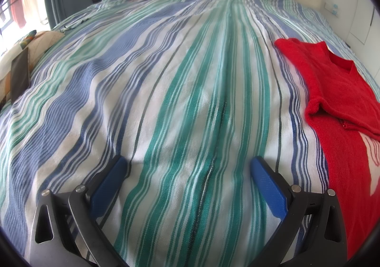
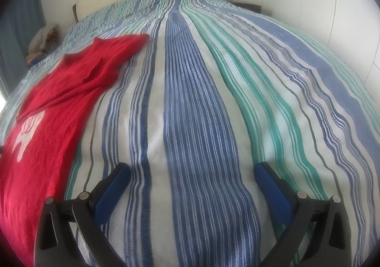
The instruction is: Fold small clothes
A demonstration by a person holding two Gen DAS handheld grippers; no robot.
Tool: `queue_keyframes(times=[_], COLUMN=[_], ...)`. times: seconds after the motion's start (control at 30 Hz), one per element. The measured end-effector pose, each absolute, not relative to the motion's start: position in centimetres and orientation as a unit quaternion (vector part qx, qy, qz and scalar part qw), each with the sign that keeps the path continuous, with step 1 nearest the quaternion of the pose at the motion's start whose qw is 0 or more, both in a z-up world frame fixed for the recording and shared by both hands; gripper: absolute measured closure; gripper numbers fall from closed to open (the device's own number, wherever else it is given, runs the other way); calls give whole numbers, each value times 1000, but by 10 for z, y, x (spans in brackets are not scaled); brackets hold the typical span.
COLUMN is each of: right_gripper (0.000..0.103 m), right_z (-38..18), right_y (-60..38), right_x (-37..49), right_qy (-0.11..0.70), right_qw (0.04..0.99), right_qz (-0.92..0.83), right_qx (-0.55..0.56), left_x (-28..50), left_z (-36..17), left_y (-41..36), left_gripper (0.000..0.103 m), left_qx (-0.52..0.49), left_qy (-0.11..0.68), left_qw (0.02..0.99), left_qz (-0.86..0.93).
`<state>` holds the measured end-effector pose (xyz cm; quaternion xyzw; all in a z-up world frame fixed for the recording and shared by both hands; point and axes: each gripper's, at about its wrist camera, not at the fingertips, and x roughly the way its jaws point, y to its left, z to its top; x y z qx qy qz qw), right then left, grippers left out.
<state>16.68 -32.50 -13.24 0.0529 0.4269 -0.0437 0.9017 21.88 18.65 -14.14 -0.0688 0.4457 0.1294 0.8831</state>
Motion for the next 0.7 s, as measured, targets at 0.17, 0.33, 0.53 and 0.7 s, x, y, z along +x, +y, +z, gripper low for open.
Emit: queue_keyframes(times=[0.17, 0.33, 0.53, 0.7], right_gripper=[0, 0, 0, 0], right_z=[-132, -133, -134, -134], right_y=[-328, -325, -325, -326], right_x=[165, 168, 168, 167], right_qy=[420, 426, 425, 424], right_qw=[904, 902, 903, 903], right_qz=[-36, -41, -40, -41], right_qx=[65, 55, 58, 57], left_x=[219, 219, 219, 219], left_z=[-141, -142, -141, -141], left_y=[186, 187, 187, 187], left_gripper=[0, 0, 0, 0], left_qx=[-69, -69, -69, -69], left_qy=[446, 446, 446, 446], left_qw=[883, 883, 883, 883], left_qz=[129, 129, 129, 129])
